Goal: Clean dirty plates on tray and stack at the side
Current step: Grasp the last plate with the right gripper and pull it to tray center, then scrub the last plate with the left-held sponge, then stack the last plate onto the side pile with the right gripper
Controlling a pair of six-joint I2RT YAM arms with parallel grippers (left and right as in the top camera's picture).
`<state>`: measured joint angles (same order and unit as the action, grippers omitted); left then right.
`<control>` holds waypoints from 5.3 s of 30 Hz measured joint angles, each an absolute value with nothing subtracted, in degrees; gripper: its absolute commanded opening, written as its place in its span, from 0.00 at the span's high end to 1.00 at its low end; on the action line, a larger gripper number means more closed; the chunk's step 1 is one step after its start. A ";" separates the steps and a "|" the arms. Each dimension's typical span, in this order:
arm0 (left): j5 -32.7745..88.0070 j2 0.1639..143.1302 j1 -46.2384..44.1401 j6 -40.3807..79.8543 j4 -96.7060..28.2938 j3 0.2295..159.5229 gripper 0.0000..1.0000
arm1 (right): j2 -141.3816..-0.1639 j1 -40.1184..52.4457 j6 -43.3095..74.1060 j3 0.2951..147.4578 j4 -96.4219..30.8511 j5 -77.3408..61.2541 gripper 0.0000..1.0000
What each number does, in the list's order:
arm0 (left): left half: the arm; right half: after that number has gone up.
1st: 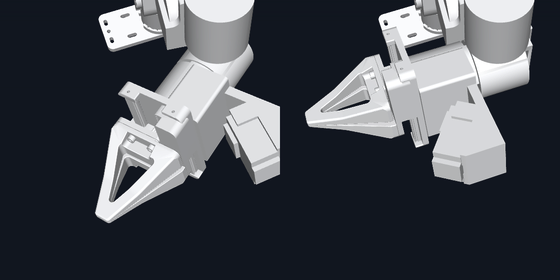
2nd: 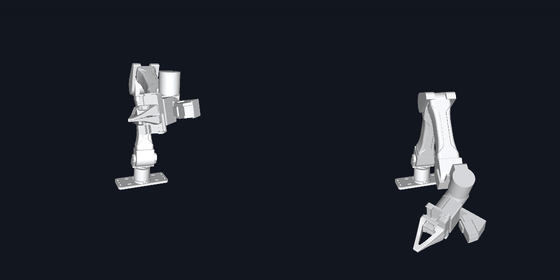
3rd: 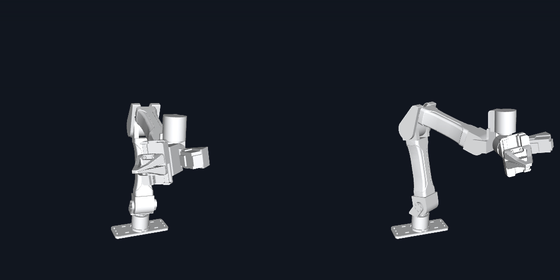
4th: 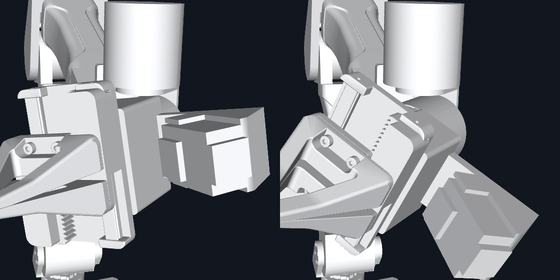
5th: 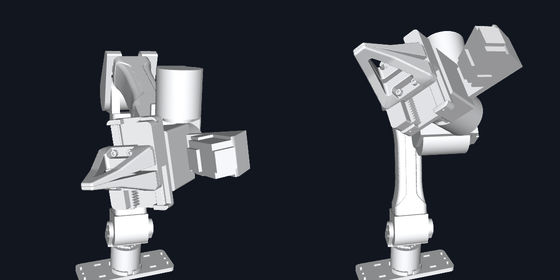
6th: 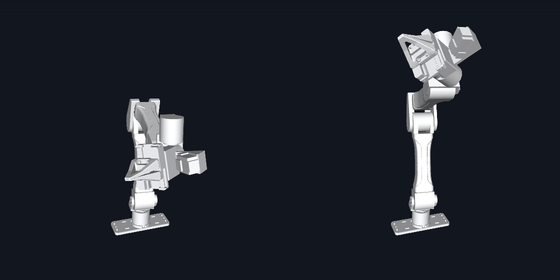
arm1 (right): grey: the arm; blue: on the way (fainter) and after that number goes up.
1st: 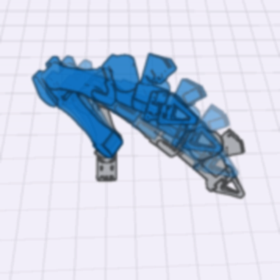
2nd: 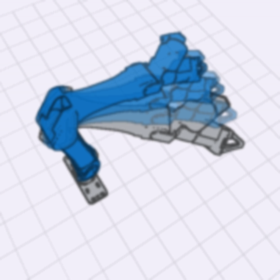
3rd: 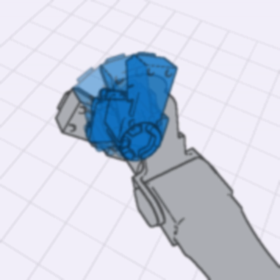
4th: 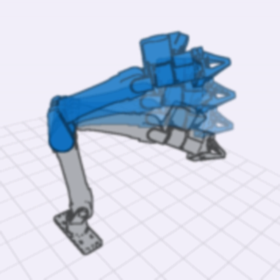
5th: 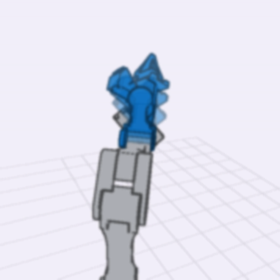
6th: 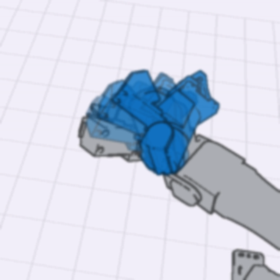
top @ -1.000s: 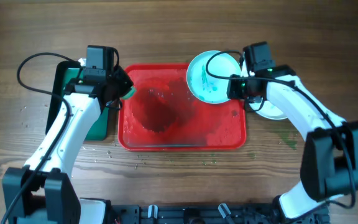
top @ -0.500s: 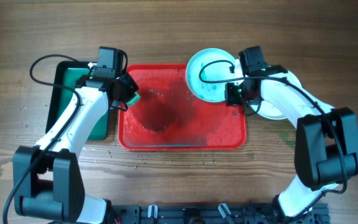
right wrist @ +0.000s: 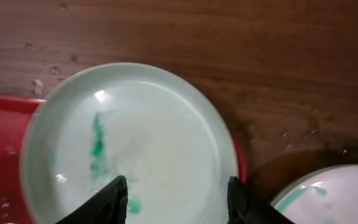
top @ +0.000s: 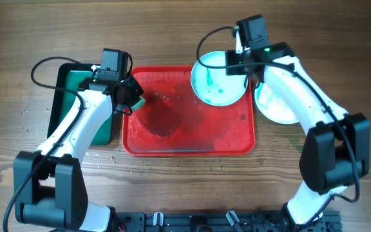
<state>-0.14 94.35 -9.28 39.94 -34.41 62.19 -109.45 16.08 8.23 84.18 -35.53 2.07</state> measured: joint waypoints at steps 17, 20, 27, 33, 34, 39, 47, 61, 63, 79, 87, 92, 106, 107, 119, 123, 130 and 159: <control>-0.16 94.35 -9.28 40.01 -34.09 62.19 0.96 | -119.92 14.02 -7.90 84.27 -39.48 -4.89 0.55; -0.16 94.35 -9.28 40.01 -34.09 62.19 0.96 | -120.49 15.59 -8.12 84.84 -43.09 -6.00 0.55; -0.14 94.35 -9.28 40.01 -33.85 62.19 0.96 | -120.95 25.61 -8.93 86.04 -53.10 -5.06 0.58; -0.16 94.35 -9.28 40.01 -33.23 62.19 0.96 | -123.37 25.76 -6.92 99.13 -67.29 -6.44 0.61; -0.16 94.35 -9.28 40.01 -33.21 62.19 0.96 | -123.17 24.27 -6.90 101.32 -68.55 -6.39 0.59; -0.16 94.35 -9.28 40.01 -33.01 62.19 0.96 | -121.73 14.70 -11.97 101.34 -61.17 -5.48 0.57; -0.16 94.35 -9.28 40.01 -32.99 62.19 0.96 | -121.69 9.32 -18.33 92.62 -50.04 -10.11 0.63; -0.16 94.35 -9.28 40.01 -32.67 62.19 0.96 | -120.22 17.52 4.75 84.01 -51.92 -13.96 0.96; -0.16 94.35 -9.28 40.01 -32.60 62.19 0.96 | -120.22 21.23 12.53 85.82 -52.05 -13.43 0.96; -0.14 96.12 -13.15 40.01 -34.46 62.19 0.96 | -122.45 30.06 28.82 85.36 -32.27 -16.32 0.96; -0.16 98.91 -13.54 38.30 -30.81 62.19 0.96 | -123.70 30.11 28.93 85.36 -31.83 -18.02 0.96; 0.54 105.97 -14.24 25.10 -29.52 62.43 0.96 | -123.72 30.11 29.10 85.36 -31.88 -18.02 0.96; -4.75 107.90 -16.01 23.46 -21.52 62.76 0.96 | -123.87 30.06 29.10 85.36 -31.44 -18.00 0.96; -7.49 107.90 -16.03 25.45 -21.87 62.76 0.96 | -123.87 30.06 29.10 85.36 -31.42 -18.00 0.96; 24.84 108.88 -18.31 7.14 -18.13 62.15 0.96 | -123.87 29.52 29.06 85.38 -35.62 -21.50 0.96; 5.96 108.86 -18.55 16.97 -16.01 62.26 0.96 | -124.09 29.76 28.82 85.38 -35.51 -22.52 0.96; -9.63 107.28 -18.74 35.35 -35.97 64.62 0.96 | -124.42 30.68 27.46 85.38 -35.18 -24.49 0.96; -7.20 101.82 -4.84 31.38 -55.33 82.39 0.96 | -120.66 30.61 24.25 86.21 -44.86 -15.25 0.96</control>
